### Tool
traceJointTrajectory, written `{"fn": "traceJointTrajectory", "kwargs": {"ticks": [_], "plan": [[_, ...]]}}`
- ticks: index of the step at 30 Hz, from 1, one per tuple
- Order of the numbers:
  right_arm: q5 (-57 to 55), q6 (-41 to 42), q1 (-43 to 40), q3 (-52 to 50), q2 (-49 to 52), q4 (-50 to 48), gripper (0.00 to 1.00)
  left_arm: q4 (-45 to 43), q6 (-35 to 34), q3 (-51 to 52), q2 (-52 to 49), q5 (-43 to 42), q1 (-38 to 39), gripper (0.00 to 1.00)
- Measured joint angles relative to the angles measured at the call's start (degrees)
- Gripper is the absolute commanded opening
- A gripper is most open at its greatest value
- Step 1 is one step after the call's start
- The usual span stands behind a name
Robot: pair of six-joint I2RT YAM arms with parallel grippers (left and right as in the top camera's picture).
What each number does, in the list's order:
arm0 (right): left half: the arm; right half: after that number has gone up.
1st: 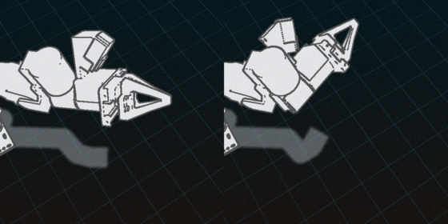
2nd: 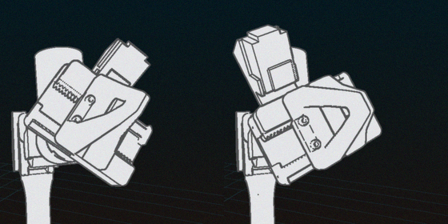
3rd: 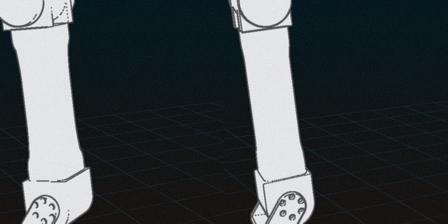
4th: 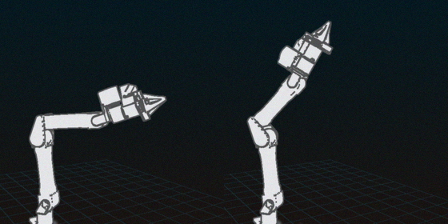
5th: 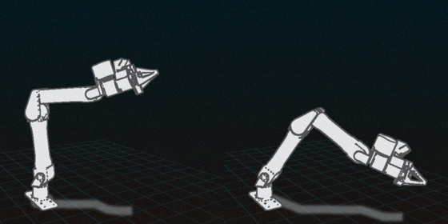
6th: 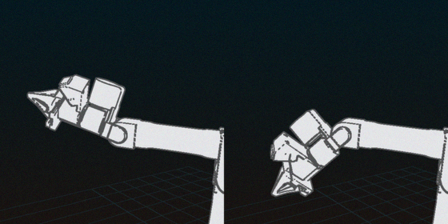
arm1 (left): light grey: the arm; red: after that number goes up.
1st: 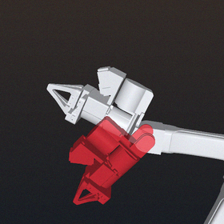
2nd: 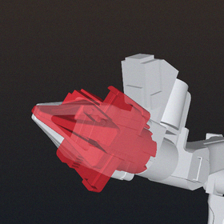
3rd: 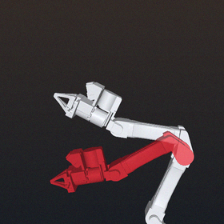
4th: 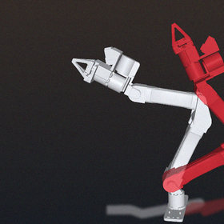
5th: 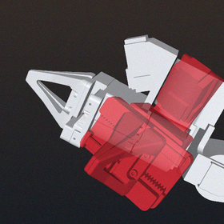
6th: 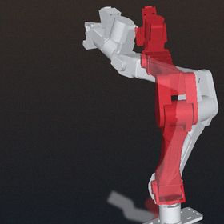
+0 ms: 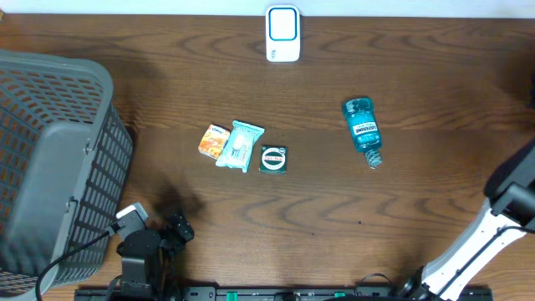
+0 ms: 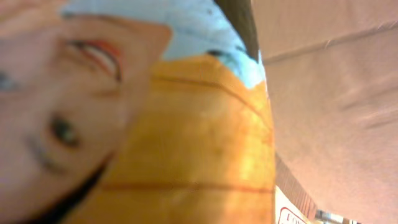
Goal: Scan the item barcode
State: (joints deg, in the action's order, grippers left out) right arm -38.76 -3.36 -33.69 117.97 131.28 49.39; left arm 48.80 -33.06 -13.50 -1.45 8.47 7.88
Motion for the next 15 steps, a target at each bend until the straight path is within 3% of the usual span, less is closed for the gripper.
{"fn": "traceJointTrajectory", "kwargs": {"ticks": [4,5,6,8,9,10,15], "plan": [[5.03,-0.85,-4.87,-0.02,0.04,1.16,0.03,0.00,0.00,0.00,0.00,-0.02,0.00,0.98],[6.10,-0.92,-6.12,-0.02,0.04,1.99,0.07,0.00,0.00,0.00,0.00,-0.02,0.00,0.98],[6.80,-1.07,-6.75,-0.02,0.04,2.54,0.19,0.00,0.00,0.00,0.00,-0.02,0.00,0.98],[9.07,-0.94,-8.11,-0.02,0.04,4.28,0.74,0.00,0.00,0.00,0.00,0.00,0.00,0.98],[10.01,-0.83,-8.50,-0.02,0.04,4.81,0.83,0.00,0.00,0.00,0.00,-0.02,0.00,0.98],[10.91,-0.70,-8.85,-0.02,0.04,5.31,0.99,0.00,0.00,0.00,0.00,-0.02,0.00,0.98],[22.34,-0.24,-11.34,-0.02,-0.07,8.15,0.99,0.00,0.00,0.00,0.00,0.00,0.00,0.98]]}}
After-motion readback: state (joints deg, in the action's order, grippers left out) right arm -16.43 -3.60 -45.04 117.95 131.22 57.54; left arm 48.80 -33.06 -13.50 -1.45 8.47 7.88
